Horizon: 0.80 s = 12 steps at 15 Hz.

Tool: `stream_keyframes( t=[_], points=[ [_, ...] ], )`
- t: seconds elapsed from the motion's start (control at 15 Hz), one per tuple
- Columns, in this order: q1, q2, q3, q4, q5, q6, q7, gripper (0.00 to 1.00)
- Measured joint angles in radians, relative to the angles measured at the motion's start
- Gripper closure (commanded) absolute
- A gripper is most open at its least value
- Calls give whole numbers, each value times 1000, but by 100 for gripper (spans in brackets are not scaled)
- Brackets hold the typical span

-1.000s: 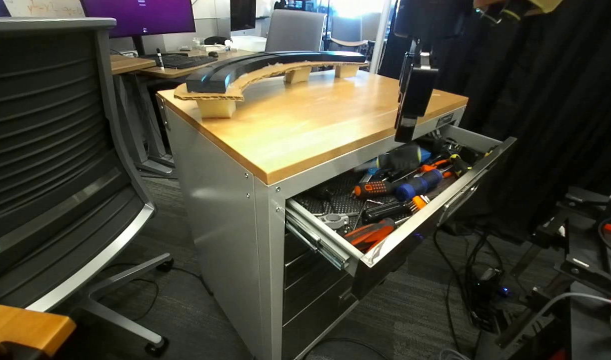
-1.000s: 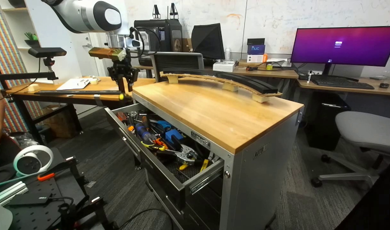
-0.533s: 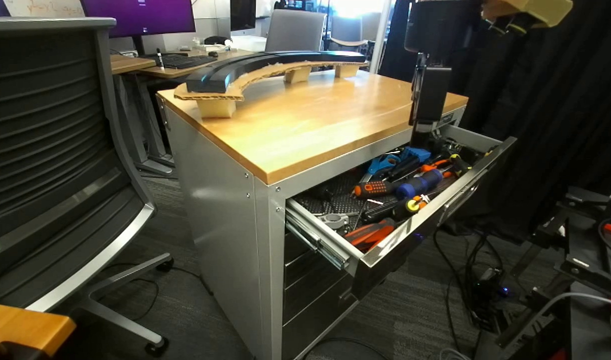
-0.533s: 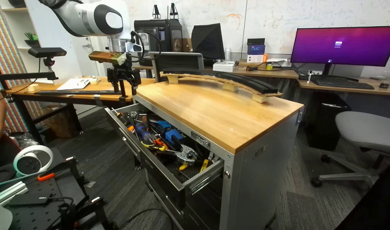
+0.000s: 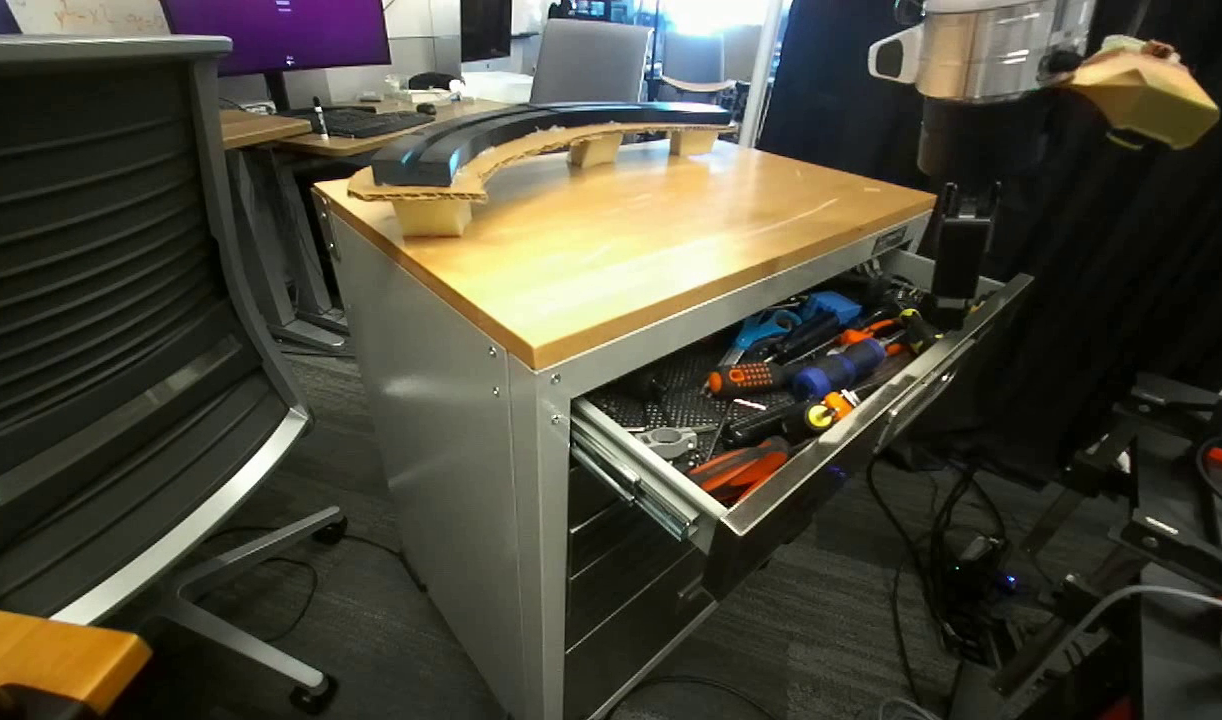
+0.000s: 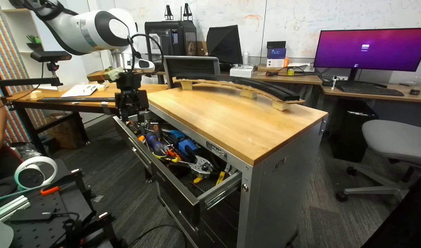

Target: Place the screwdriver inside the open drawer then close the drawer

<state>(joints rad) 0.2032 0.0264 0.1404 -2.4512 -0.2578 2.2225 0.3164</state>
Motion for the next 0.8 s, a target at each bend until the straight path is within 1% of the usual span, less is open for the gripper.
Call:
stream_keyframes(
  t=[0.07, 0.13, 0.2, 0.27, 0.4, 0.47, 0.53, 0.73, 0.8],
  points=[
    [0, -8, 1, -16, 0, -1, 21, 1],
    [0, -15, 5, -25, 6, -1, 33, 26],
    [1, -18, 13, -28, 19, 5, 34, 26],
    [3, -21, 27, -27, 37, 19, 32, 32],
    [19, -24, 61, -24, 92, 64, 16, 47],
    [31, -24, 78, -24, 122, 88, 5, 56],
    [43, -23, 95, -23, 150, 111, -6, 63],
    [71, -11, 126, -21, 198, 165, -32, 87],
    [75, -2, 131, -20, 204, 176, -41, 93]
  ],
)
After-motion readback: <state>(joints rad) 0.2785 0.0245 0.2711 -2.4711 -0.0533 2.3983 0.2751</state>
